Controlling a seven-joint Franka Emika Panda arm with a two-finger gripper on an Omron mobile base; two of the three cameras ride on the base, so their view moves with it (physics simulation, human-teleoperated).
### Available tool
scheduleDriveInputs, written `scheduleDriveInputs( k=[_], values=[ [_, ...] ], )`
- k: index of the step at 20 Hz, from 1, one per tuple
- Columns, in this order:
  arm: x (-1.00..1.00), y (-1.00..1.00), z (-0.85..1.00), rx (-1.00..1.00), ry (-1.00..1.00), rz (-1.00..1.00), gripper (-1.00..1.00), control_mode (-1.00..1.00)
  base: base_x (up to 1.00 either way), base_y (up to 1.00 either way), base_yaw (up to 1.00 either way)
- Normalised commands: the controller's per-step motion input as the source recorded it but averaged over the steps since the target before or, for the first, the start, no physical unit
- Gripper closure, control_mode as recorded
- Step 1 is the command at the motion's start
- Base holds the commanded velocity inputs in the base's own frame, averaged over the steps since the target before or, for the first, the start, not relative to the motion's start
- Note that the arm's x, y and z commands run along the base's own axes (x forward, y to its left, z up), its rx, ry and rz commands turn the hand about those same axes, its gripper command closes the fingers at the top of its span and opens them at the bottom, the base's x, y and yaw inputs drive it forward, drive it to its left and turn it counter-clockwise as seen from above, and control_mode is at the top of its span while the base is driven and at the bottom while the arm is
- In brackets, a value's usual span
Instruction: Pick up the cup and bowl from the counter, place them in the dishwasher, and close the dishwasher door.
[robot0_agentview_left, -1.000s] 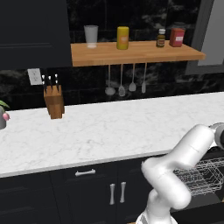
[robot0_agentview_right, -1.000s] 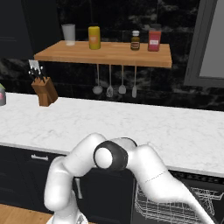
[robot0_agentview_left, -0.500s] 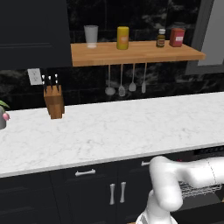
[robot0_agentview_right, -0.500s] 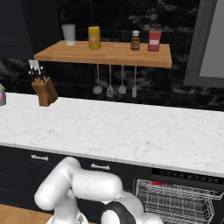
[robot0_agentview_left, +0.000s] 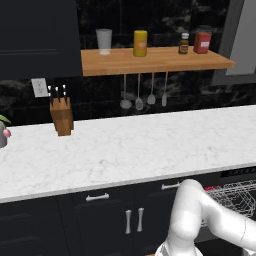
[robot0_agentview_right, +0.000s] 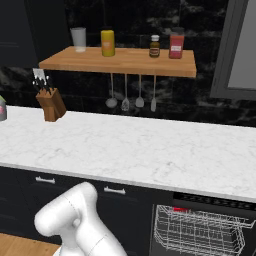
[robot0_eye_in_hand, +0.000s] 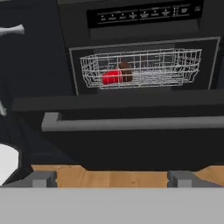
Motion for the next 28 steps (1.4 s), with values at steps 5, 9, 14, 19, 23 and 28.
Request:
scheduleDriveInputs(
  k=[5,9,14,19,23,28],
  values=[
    [0.75,0.00,-0.90,0.00,-0.17,0.04,-1.00,-1.00,0.00,0.00,0.00],
    [0.92,0.00,-0.59,0.00,-0.34,0.02,-1.00,-1.00,0.00,0.00,0.00],
    [0.91,0.00,-0.08,0.00,-0.45,0.06,-1.00,-1.00,0.00,0.00,0.00],
    [0.85,0.02,0.18,0.00,-0.52,0.08,-1.00,-1.00,0.00,0.00,0.00],
    [0.79,0.00,0.27,-0.02,-0.52,0.06,-1.00,-1.00,0.00,0.00,0.00],
    [0.84,0.00,0.25,-0.07,-0.42,0.02,-1.00,-1.00,0.00,0.00,0.00]
  ],
)
